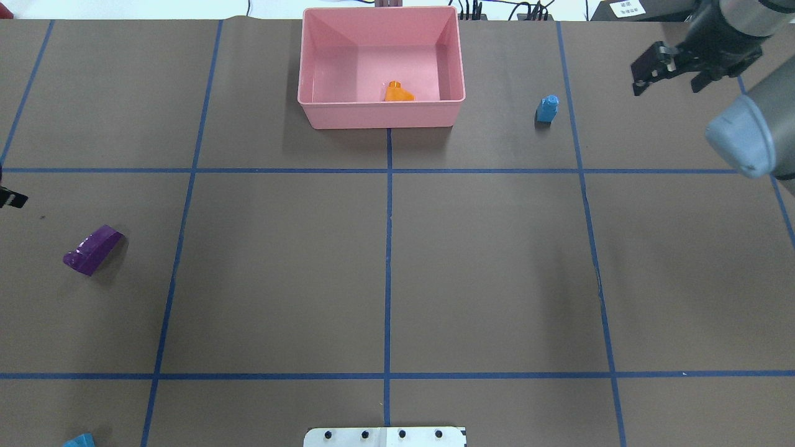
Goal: Put all blocks into box
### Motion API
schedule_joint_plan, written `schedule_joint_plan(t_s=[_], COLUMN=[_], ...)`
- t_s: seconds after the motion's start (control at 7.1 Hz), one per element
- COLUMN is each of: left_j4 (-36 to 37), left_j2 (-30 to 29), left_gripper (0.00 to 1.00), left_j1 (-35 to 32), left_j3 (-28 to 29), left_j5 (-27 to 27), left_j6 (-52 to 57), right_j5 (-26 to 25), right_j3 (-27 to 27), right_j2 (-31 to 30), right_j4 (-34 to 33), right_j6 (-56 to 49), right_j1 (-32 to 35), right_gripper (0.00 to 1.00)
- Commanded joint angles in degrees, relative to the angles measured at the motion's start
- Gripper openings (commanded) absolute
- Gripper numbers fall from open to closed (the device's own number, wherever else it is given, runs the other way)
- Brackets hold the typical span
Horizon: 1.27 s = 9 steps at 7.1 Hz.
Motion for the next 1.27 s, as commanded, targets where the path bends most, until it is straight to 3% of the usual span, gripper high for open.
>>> schedule_joint_plan(t_s=[0.0, 0.14, 0.28, 0.85, 0.99, 1.13], left_j4=[-0.66, -0.66, -0.57, -0.39, -0.39, -0.39], left_j2=[-0.35, -0.26, -0.26, -0.26, -0.26, -0.26], left_gripper=[1.00, 1.00, 1.00, 1.00, 0.78, 0.37], left_j1=[9.37, 11.84, 13.95, 18.01, 18.19, 18.19], left_j3=[-0.25, -0.25, 0.45, 4.06, 3.97, 3.97], left_j5=[8.28, 10.24, 10.44, 11.14, 11.06, 11.06], left_j6=[-2.13, -2.74, -2.84, -3.89, -4.07, -5.11], right_j5=[5.90, 6.12, 6.13, 6.13, 6.39, 6.39], right_j3=[9.18, 13.30, 13.60, 11.59, 11.59, 11.59], right_j2=[-15.17, -23.85, -30.55, -33.25, -33.25, -33.25], right_j4=[-1.21, 1.58, 8.05, 10.04, 10.13, 10.13], right_j6=[-10.39, -11.46, -11.30, -10.33, -10.24, -10.24], right_j1=[6.02, 6.75, 6.93, 6.76, 6.85, 6.85], right_gripper=[1.00, 1.00, 1.00, 1.00, 1.00, 1.00])
